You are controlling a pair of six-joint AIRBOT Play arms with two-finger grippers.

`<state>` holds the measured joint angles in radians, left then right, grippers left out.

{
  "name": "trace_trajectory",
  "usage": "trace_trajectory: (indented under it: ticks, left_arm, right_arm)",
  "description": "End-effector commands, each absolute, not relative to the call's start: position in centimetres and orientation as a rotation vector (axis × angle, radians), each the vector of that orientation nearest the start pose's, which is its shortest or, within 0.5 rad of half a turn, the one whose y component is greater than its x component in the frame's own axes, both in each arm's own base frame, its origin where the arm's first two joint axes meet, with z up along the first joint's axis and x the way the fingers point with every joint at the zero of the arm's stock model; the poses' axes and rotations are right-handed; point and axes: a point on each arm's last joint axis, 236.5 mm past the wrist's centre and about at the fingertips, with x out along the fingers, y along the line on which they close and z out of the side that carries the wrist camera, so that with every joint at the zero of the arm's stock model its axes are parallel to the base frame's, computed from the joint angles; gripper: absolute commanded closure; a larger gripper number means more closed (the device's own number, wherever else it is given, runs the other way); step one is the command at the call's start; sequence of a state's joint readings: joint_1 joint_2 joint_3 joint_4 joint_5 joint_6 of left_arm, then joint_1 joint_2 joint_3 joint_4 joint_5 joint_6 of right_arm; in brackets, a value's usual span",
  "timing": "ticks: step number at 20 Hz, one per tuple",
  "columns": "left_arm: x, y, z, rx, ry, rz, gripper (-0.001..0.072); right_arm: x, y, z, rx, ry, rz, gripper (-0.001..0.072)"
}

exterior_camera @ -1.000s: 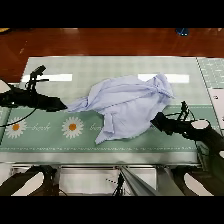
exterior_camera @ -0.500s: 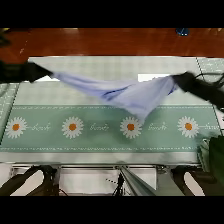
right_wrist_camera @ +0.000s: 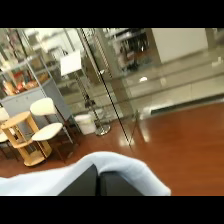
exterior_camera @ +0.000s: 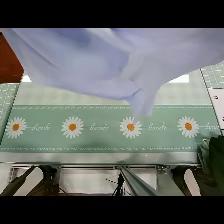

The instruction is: Fold the shirts.

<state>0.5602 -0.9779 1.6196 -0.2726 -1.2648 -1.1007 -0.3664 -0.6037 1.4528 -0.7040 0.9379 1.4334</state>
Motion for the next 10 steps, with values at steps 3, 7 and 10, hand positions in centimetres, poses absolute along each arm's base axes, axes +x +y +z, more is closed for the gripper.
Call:
trace_trajectory:
  ticks: [3,7,10]
  left_arm:
    - [18.7,-12.8,57.2,-0.484,-0.253,-1.019,0.0691]
    - [18.5,-14.7,52.4,-0.335,-0.077,-0.761,0.0691]
    - [19.8,-10.9,47.0,-0.236,0.094,-0.422,0.0691]
  right_arm:
    - [20.7,8.7,48.5,0.301,0.038,0.347,0.0693]
    - [18.0,6.7,47.5,0.178,0.117,0.190,0.0693]
    - [17.0,3.3,45.0,0.121,0.222,0.021,0.0693]
